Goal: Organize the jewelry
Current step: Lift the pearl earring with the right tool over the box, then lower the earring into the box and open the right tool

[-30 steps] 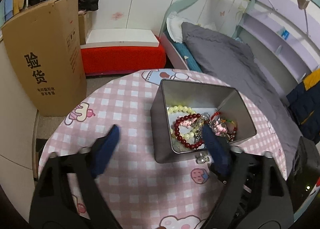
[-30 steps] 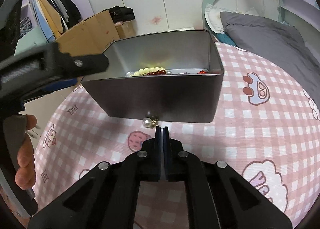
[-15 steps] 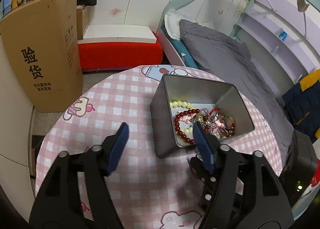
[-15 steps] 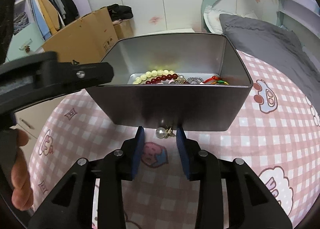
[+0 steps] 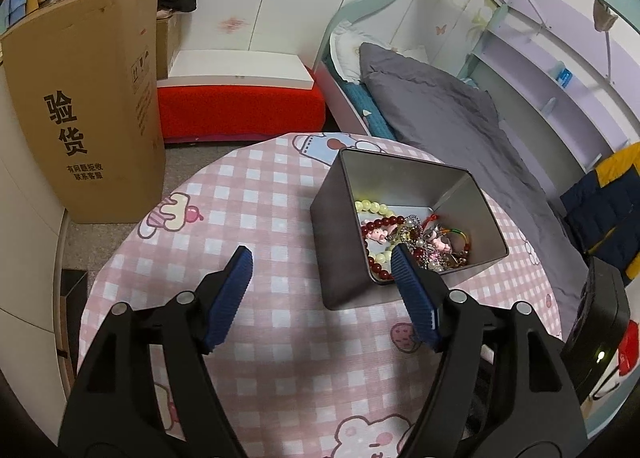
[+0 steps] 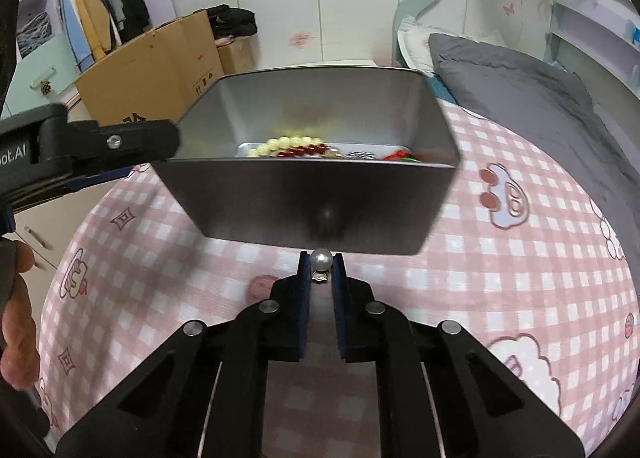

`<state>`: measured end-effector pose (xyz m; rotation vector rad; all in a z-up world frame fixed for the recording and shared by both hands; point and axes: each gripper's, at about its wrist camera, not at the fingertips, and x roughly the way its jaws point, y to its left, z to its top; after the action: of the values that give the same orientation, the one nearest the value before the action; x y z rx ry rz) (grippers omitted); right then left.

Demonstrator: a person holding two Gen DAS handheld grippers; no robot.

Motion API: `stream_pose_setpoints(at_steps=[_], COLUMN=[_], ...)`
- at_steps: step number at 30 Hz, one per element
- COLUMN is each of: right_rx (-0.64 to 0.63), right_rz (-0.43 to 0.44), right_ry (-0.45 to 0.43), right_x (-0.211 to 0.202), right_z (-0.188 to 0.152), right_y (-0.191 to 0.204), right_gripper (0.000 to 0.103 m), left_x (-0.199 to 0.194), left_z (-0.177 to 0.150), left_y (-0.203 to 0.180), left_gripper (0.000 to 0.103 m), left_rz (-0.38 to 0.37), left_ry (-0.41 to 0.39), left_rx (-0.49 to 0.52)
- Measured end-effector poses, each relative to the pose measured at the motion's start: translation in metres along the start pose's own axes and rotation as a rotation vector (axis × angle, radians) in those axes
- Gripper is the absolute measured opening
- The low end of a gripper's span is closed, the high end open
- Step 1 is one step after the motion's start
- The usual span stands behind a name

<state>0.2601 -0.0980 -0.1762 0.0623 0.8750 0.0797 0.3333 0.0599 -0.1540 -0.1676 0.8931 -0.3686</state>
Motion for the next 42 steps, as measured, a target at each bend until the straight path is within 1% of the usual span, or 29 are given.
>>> stream_pose_setpoints(at_steps=[10,13,19,20,21,23,24,26,27,29,32,36,42], right_rx=[0.036,0.05,0.082,0.085,0.086,0.087,0.088,0.087,0.087,0.083,0.073,0.048,0.003], right_rz=[-0.011,-0.002,0.023,0.025,0.025,0.025,0.026,0.025,0.028,0.031,0.046,0.075,0.112], right_ry=[-0.004,-0.012,-0.048,-0.058,-0.068,-0.092,-0.104,-0.124,-0.135,-0.151,-0.178,-0.198,-0.204], right_x=[-0.01,-0.014,-0.03,-0.034,-0.037,-0.045,-0.048,-0.053,-0.055,-0.059,-0.064,-0.062,-0.055], right_z=[-0.003,-0.002,0.001,0.003,0.004,0.008,0.011,0.015,0.017,0.021,0.029,0.042,0.054], right_y=[-0.029,-0.037,-0.054,-0.057,-0.058,-0.062,-0.063,-0.062,-0.062,-0.062,-0.059,-0.048,-0.034], right_gripper=[0.009,0.009,0.009,0.009,0.009,0.009,0.009,0.009,0.009,0.009,0.009,0.009,0.009], left_x=[0.001,0.0,0.0,0.0,0.0,0.0,0.001,0.001,0.0,0.0,0.0,0.0,0.001], left_z=[0.0,-0.001,0.001,0.001,0.001,0.002,0.002,0.002,0.002,0.002,0.002,0.002,0.002], left_y=[-0.004,-0.006,-0.007,-0.008,-0.008,-0.01,-0.012,-0.015,-0.017,-0.019,-0.023,-0.025,-0.026], left_gripper=[0.071,0.071,0.07,0.061,0.057,0.041,0.038,0.027,0.025,0.016,0.011,0.011,0.01], left_rz=[0.013,0.032,0.038,0.04,0.036,0.022,0.016,0.006,0.0,-0.01,-0.014,-0.006,0.006], left_ry=[-0.003,-0.01,-0.01,-0.013,-0.014,-0.011,-0.01,-0.01,-0.013,-0.014,-0.015,-0.011,-0.004], left_rx=[0.011,0.02,0.03,0.034,0.035,0.037,0.042,0.05,0.059,0.066,0.08,0.086,0.104])
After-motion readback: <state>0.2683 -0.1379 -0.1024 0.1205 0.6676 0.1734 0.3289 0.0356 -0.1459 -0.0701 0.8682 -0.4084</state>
